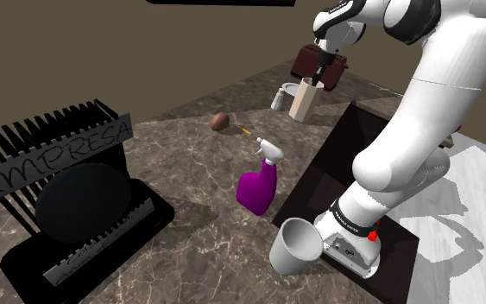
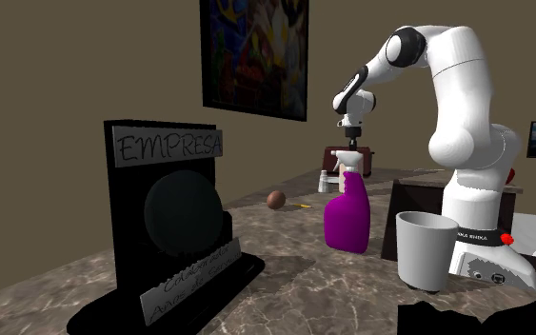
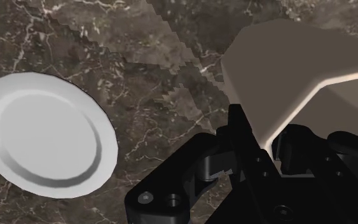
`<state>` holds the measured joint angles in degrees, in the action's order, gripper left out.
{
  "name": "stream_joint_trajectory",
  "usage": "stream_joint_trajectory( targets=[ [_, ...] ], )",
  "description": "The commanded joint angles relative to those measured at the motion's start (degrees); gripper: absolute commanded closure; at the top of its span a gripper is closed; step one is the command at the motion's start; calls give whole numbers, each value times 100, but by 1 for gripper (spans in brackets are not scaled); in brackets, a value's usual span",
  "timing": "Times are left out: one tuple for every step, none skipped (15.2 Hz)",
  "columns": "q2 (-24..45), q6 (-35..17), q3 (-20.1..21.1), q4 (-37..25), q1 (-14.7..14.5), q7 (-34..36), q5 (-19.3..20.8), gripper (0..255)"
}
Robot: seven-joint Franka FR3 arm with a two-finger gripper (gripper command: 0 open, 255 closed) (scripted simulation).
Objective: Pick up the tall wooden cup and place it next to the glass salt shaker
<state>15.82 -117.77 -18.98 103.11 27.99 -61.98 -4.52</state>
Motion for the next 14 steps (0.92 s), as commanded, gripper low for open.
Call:
stream_joint_trajectory(
  targets=[
    [-2, -1, 0, -1, 0, 0, 0, 255],
    [-4, -2, 0, 0, 0, 0, 0, 0],
    [-4, -2, 0, 0, 0, 0, 0, 0],
    [-4, -2, 0, 0, 0, 0, 0, 0],
    [-4, -2, 0, 1, 0, 0, 0, 0],
    [-4, -2, 0, 1, 0, 0, 0, 0],
    [-2, -1, 0, -1, 0, 0, 0, 0],
    [-67, 171, -8, -113, -7, 18, 27, 0],
    [-124, 345, -15, -234, -12, 34, 51, 0],
    [-174, 521, -21, -363, -17, 48, 72, 0],
    [-208, 662, -25, -471, -19, 58, 87, 0],
    [-208, 662, -25, -471, -19, 58, 87, 0],
    [-208, 662, -25, -471, -19, 58, 87, 0],
    [-208, 662, -25, -471, -18, 58, 87, 0]
  ],
)
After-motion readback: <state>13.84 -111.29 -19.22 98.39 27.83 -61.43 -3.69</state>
